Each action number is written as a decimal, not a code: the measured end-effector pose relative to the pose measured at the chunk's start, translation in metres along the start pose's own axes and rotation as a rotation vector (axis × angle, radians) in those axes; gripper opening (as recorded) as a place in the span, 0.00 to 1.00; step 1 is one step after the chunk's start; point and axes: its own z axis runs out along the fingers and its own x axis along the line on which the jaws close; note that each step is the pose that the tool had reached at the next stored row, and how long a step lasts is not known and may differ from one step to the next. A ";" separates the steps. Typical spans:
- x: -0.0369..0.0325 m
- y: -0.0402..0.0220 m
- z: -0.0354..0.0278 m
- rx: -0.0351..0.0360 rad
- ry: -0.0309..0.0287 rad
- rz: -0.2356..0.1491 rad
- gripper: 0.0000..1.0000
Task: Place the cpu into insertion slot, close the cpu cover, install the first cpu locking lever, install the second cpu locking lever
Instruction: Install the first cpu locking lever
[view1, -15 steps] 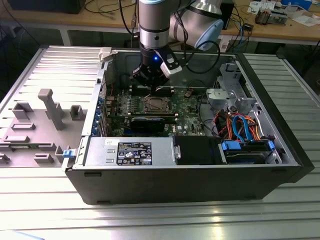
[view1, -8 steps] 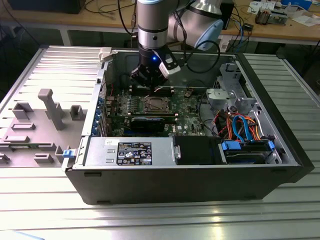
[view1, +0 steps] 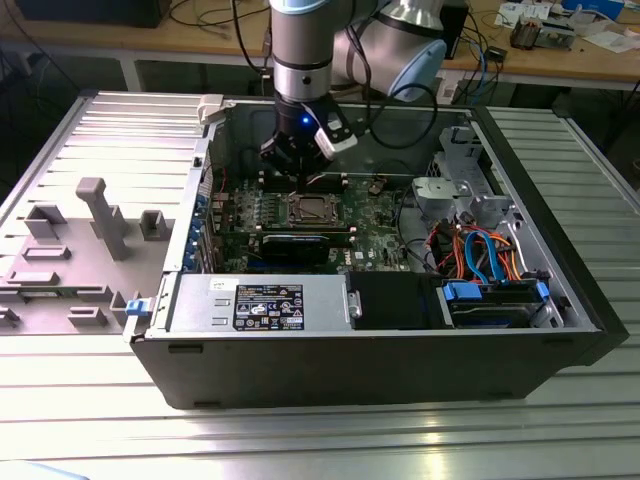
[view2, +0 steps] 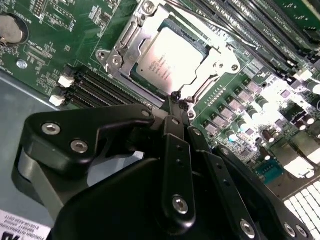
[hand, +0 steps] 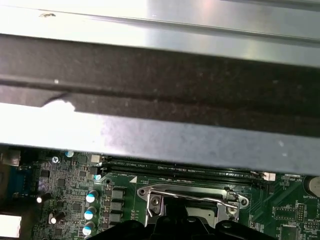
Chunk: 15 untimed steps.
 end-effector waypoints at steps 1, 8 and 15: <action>0.0000 0.0002 0.0010 0.0001 0.0000 0.000 0.11; -0.0023 0.0002 0.0057 0.0004 0.0005 -0.003 0.11; -0.0063 0.0081 0.0090 0.0103 0.0022 -0.008 0.11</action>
